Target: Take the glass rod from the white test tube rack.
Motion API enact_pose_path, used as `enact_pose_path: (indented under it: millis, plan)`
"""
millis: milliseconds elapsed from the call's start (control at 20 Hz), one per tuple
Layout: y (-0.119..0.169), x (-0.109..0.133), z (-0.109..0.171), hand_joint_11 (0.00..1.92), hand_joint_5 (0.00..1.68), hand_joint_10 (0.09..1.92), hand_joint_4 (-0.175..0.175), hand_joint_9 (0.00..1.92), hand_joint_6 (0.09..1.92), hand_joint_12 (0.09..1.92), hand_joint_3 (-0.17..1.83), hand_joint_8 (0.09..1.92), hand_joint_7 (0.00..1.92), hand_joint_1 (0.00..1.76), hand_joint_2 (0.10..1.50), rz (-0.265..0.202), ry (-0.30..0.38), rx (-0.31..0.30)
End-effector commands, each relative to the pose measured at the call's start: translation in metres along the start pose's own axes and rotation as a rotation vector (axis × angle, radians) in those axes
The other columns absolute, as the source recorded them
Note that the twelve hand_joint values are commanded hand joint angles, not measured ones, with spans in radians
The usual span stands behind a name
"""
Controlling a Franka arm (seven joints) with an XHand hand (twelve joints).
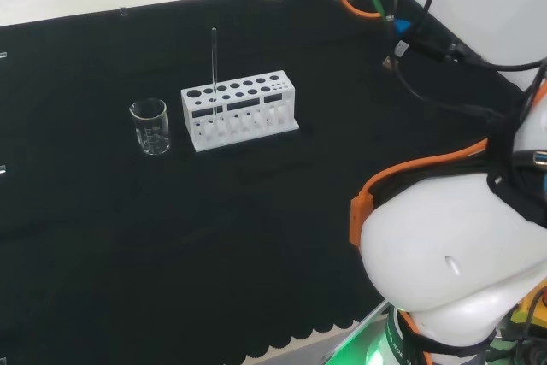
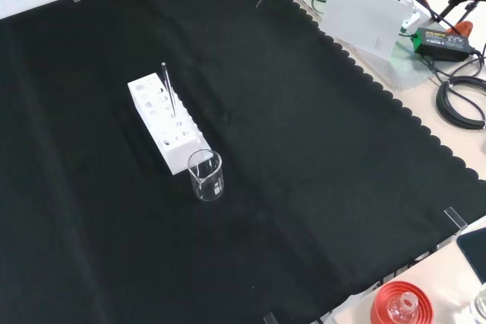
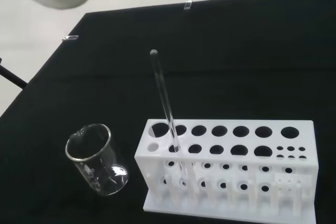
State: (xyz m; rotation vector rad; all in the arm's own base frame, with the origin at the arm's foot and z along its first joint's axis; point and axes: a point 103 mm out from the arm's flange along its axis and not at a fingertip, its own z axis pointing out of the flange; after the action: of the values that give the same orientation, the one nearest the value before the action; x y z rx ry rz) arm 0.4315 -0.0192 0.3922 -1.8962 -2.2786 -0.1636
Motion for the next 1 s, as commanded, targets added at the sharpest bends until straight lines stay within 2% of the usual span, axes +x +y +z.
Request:
enact_pose_path:
  millis: [50,450,1000]
  plan:
    - [0.030,-0.002,0.013,0.31,0.18,0.94,-0.175,0.43,0.67,1.45,0.57,0.97,0.34,0.81,0.55,0.026,0.027,-0.014]
    - [0.059,0.007,0.034,0.39,0.18,0.93,-0.175,0.50,0.76,1.43,0.63,0.99,0.40,0.85,0.50,0.025,0.073,0.011]
    - [0.087,0.011,0.064,0.38,0.18,0.95,-0.175,0.49,0.78,1.44,0.64,1.00,0.40,0.83,0.49,0.026,0.081,0.074]
